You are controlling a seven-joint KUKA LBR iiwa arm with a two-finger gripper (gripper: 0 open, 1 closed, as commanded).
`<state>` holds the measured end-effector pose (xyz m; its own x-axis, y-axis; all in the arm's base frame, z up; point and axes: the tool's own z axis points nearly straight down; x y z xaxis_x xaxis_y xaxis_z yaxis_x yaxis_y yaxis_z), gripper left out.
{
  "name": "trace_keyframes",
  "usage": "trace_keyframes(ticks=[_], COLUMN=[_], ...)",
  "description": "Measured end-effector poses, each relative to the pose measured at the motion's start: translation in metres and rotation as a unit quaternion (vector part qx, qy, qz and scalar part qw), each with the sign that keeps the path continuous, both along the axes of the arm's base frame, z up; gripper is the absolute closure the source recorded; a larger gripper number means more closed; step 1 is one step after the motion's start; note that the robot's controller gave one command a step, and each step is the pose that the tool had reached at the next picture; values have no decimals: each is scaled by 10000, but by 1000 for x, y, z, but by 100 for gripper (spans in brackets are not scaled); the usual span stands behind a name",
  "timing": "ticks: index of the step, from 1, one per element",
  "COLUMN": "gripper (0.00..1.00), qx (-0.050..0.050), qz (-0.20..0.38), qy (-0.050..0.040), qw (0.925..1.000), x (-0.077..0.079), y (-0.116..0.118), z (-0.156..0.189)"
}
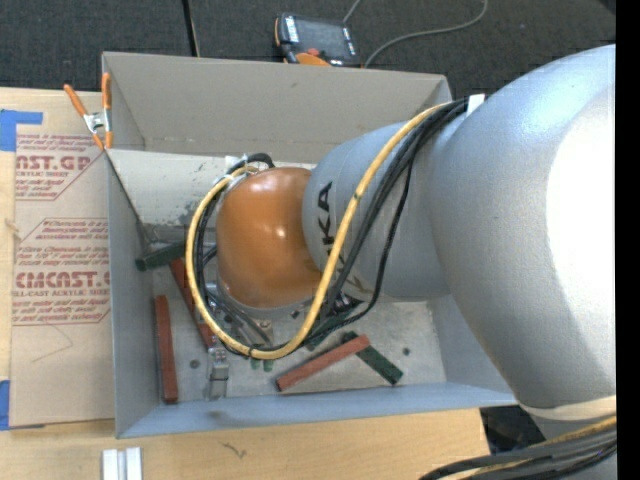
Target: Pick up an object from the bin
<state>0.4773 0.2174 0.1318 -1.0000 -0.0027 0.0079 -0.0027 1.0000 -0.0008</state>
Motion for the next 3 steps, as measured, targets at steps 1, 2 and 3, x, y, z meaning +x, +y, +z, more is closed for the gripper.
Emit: trace_keyframes(ticks=[1, 2, 3], gripper=[0, 0, 0], qx=[13, 19, 31], qz=[1548, 3309, 4502], qy=[-38, -45, -55], qw=[9879, 9437, 8929], x=[84, 76, 91], y=[19, -26, -8], z=[-64, -32, -30])
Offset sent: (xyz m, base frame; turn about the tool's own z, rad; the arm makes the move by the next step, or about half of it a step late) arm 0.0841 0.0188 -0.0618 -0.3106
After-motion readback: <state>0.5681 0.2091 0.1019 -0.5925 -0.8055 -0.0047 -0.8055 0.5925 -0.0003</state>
